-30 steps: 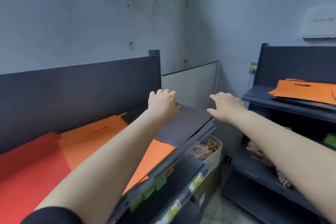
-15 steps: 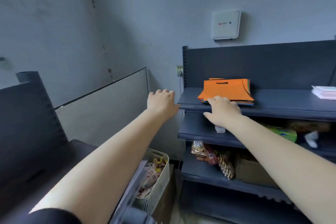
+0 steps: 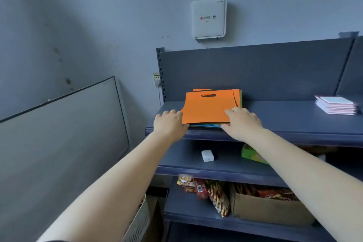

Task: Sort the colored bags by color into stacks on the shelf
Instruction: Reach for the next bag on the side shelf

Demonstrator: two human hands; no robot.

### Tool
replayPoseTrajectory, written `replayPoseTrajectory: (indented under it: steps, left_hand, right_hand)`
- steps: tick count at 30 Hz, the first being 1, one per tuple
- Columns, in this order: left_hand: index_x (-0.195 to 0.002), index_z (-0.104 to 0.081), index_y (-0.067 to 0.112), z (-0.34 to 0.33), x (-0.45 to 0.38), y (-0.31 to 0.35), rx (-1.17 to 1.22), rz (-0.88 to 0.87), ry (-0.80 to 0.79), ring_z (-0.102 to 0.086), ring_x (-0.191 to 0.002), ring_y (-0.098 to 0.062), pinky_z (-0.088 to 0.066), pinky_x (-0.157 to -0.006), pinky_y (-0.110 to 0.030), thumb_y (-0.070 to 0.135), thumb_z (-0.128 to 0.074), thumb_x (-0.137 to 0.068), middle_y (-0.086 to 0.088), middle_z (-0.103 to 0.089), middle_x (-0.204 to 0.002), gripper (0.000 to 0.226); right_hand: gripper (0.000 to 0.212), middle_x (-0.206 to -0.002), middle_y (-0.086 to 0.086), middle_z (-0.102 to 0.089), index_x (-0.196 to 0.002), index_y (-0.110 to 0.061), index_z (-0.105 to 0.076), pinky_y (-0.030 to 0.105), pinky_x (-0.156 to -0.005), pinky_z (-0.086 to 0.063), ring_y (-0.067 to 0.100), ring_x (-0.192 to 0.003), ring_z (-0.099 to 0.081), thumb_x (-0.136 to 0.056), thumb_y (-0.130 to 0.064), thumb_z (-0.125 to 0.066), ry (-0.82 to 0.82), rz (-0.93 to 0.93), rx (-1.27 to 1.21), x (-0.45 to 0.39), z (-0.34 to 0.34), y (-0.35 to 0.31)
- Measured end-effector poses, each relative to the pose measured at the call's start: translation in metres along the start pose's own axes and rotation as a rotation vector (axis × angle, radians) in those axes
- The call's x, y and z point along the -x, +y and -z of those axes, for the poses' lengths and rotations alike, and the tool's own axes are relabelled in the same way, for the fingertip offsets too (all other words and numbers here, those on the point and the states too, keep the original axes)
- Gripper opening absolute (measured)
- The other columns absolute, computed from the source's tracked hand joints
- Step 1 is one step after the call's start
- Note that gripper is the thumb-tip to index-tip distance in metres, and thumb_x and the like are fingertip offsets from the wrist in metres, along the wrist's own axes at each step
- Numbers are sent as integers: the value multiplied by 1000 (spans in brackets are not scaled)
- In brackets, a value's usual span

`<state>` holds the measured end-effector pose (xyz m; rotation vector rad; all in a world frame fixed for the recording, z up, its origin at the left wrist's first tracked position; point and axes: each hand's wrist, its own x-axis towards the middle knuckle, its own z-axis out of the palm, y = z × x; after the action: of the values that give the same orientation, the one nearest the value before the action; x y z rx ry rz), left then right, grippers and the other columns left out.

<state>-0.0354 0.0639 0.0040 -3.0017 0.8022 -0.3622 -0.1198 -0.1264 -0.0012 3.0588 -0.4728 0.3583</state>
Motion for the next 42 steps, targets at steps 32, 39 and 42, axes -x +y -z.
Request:
replayPoseTrajectory:
  steps: [32, 39, 42]
  left_hand:
    - [-136, -49, 24, -133, -207, 22, 577, -149, -96, -32, -139, -12, -32, -105, -28, 51, -42, -95, 7, -39, -149, 50]
    - [-120, -57, 16, -144, -218, -2, 661, 126, -73, -49, -119, -22, -45, -88, -34, 55, -66, -79, 2, -57, -122, 58]
    - [-93, -58, 14, -147, -223, -12, 619, 212, -67, -48, -108, -27, -41, -78, -34, 58, -67, -76, -6, -57, -108, 49]
  right_hand:
    - [26, -64, -7, -55, -67, -16, -56, 32, -60, -44, 25, -74, -56, -80, -29, -75, 289, -555, -451, -144, -118, 105]
    - [10, -76, 5, -64, -81, -8, -67, 27, -63, -35, 23, -76, -56, -85, -17, -70, 418, -535, -607, -152, -125, 113]
    - [9, -85, 11, -67, -92, -2, -69, 27, -72, -41, 25, -82, -61, -87, -8, -65, 479, -534, -718, -153, -131, 110]
